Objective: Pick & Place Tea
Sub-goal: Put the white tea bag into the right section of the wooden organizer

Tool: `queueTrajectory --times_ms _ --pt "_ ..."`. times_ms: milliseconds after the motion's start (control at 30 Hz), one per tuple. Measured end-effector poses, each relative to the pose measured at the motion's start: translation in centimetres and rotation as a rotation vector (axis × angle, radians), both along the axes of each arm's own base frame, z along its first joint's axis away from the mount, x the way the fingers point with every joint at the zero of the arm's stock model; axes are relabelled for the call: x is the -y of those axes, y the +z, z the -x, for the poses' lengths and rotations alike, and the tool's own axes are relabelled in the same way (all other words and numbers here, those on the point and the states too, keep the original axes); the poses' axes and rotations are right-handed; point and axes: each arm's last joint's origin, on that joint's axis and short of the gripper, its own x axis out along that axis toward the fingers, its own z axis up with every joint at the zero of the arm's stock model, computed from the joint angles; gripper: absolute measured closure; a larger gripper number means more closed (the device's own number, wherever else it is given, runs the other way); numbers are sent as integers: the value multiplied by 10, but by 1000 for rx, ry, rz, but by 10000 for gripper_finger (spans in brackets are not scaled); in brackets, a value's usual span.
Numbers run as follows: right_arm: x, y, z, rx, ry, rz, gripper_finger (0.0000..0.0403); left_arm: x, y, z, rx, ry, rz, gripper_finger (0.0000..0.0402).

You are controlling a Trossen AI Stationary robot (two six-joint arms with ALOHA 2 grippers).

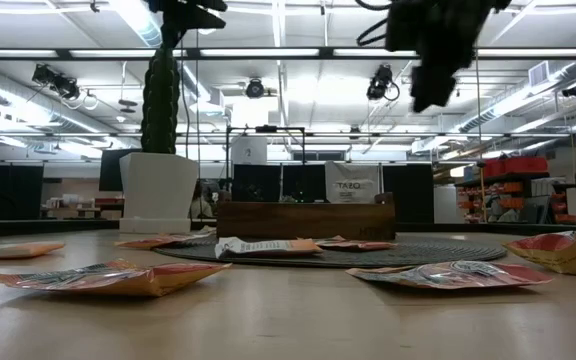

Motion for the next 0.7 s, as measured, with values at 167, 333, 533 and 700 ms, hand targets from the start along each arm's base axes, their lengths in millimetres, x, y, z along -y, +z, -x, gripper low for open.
queueTrajectory --times_ms 167,333,533,700 --pt "-25 -4 14 -165 62 -155 338 -2 -5 -7 -18 -5 -1 259" --pt "-48 -6 23 -267 129 -185 338 -3 -8 -12 -29 -7 1 259" --pt "-82 -7 33 -345 176 -174 306 -4 -10 -16 -34 -8 1 259" --pt "-114 -8 43 -350 151 -79 263 -4 -12 -20 -34 -14 2 259"
